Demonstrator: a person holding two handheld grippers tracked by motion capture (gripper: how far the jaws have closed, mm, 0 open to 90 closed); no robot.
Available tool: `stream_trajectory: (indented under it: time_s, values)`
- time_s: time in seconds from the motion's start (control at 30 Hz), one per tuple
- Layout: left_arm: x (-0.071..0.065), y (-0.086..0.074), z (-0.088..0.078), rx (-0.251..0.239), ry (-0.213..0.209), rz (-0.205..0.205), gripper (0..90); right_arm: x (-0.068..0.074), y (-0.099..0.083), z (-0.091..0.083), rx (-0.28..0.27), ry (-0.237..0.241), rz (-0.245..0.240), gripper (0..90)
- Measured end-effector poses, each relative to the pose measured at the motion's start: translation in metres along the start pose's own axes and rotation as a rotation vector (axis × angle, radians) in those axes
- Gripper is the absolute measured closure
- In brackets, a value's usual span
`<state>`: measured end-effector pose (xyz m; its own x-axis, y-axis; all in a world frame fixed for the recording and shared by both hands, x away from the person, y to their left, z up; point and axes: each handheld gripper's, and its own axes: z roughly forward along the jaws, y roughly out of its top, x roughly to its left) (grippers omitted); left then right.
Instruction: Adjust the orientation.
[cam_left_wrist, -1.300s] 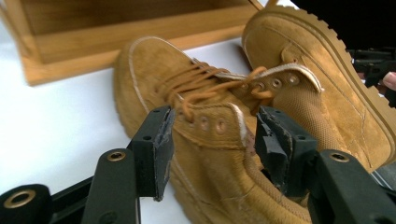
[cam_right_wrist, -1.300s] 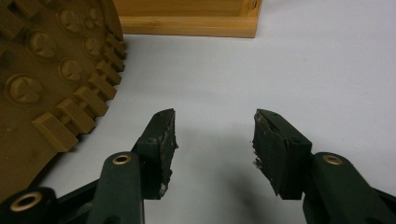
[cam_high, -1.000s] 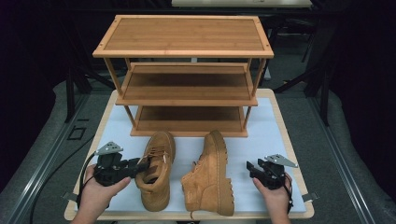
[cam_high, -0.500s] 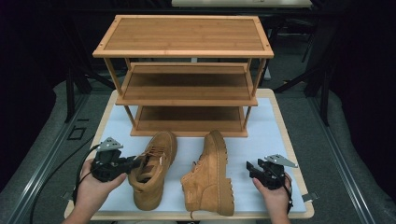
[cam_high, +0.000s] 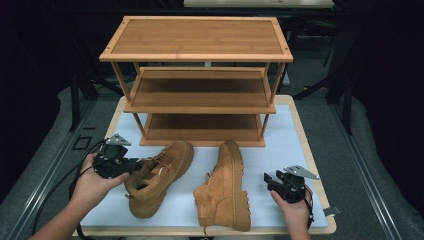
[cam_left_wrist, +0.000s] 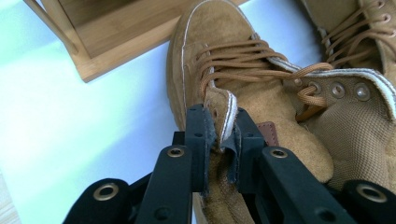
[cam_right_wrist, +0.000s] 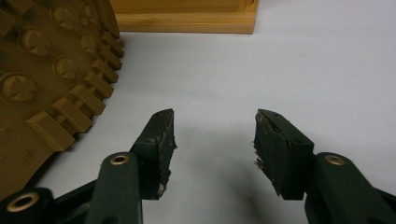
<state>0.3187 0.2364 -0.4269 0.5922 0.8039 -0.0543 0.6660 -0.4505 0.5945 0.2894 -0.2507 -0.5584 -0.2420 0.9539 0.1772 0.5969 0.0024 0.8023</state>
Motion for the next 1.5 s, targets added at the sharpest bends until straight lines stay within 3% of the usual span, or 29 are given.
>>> stream_trajectory:
  time_s: [0.13,0.27,0.3,0.33,0.37,0.4,0.5,0.53,0.63,0.7,0.77,0.87,1.1,1.5]
  values:
    - [0.001,0.002,0.000,0.031,0.003,0.001,75.7,0.000,0.000,0.000,0.012,0.000,0.001,47.3]
    - [0.002,0.011,-0.002,0.113,0.007,-0.001,69.5,0.000,0.000,0.000,0.013,-0.002,0.003,47.3]
    - [0.002,0.011,-0.002,0.113,0.007,-0.001,68.9,0.000,0.000,0.000,0.013,-0.002,0.003,47.3]
    - [0.002,0.015,-0.004,0.147,0.017,0.000,67.6,0.000,0.000,0.001,0.015,-0.002,0.003,47.3]
    - [0.002,0.015,-0.004,0.147,0.017,0.000,66.7,0.000,0.000,0.001,0.011,0.000,0.004,47.3]
    - [0.003,0.018,-0.005,0.191,0.020,-0.005,66.4,0.000,-0.001,0.001,0.012,0.000,0.005,47.3]
    - [0.002,0.019,-0.005,0.222,0.024,-0.006,64.7,0.000,-0.001,0.001,0.012,0.001,0.005,47.3]
    - [0.001,0.020,-0.003,0.275,0.024,-0.022,64.3,0.000,-0.001,0.001,0.012,0.002,0.005,47.3]
    - [0.000,0.020,-0.001,0.304,0.022,-0.025,63.9,0.000,-0.001,0.001,0.012,0.003,0.005,47.2]
    - [-0.001,0.020,0.004,0.348,0.002,-0.061,63.8,0.000,-0.001,0.002,0.002,0.010,0.010,47.2]
    - [-0.001,0.019,0.005,0.357,-0.001,-0.064,63.9,0.000,-0.001,0.002,0.021,0.008,0.010,47.2]
    - [0.000,0.018,0.010,0.416,-0.002,-0.080,64.6,0.000,-0.001,0.002,0.021,0.007,0.010,47.2]
    - [0.003,0.015,0.015,0.459,-0.030,-0.120,64.4,0.000,-0.001,0.002,0.022,0.013,0.011,47.2]
    - [0.003,0.018,0.020,0.495,-0.018,-0.140,70.9,-0.001,-0.001,0.003,0.016,0.019,0.018,47.2]
